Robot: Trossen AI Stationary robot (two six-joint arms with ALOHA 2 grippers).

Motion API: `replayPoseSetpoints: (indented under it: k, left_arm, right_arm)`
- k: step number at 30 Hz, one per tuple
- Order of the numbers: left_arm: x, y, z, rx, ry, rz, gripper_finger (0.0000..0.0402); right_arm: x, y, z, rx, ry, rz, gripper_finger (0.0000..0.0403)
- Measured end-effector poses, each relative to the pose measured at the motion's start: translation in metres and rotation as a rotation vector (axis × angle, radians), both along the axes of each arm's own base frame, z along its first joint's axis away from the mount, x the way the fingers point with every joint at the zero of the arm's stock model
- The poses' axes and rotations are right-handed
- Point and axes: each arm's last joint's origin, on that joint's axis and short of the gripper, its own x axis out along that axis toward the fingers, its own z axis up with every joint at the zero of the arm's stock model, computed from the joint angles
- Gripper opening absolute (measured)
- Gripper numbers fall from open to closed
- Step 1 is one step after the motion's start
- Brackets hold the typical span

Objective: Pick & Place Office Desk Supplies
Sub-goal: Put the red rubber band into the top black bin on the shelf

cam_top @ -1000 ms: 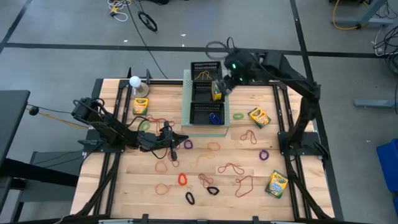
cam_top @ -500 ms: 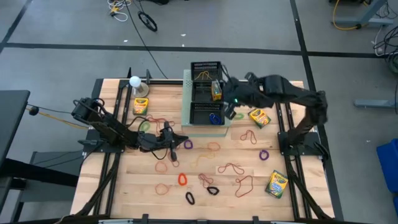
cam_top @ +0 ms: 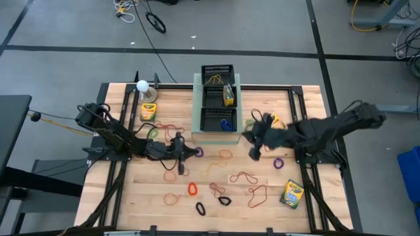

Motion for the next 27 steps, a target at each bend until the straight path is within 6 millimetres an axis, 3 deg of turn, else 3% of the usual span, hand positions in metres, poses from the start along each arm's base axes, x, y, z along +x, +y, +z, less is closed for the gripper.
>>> replayPoseSetpoints:
  k: [7, 13, 18, 23, 27]
  left_arm:
    - [0.008, 0.002, 0.005, -0.195, -0.033, -0.042, 0.0013]
    - [0.008, -0.011, 0.008, -0.167, -0.036, -0.101, 0.0013]
    - [0.005, -0.013, -0.004, -0.190, 0.081, -0.086, 0.0013]
    - [0.001, -0.006, -0.020, -0.253, 0.237, -0.008, 0.0013]
    - [-0.001, -0.005, -0.023, -0.220, 0.274, -0.007, 0.0013]
  right_arm:
    - [-0.007, 0.009, -0.063, 0.000, -0.110, 0.077, 0.0021]
    - [-0.015, 0.014, -0.075, -0.052, -0.046, 0.157, 0.0018]
    - [-0.023, 0.016, -0.085, 0.034, 0.072, 0.211, 0.0012]
    - [-0.029, 0.015, -0.119, 0.160, 0.074, 0.180, 0.0019]
    - [-0.032, 0.021, -0.144, 0.258, 0.062, 0.155, 0.0047]
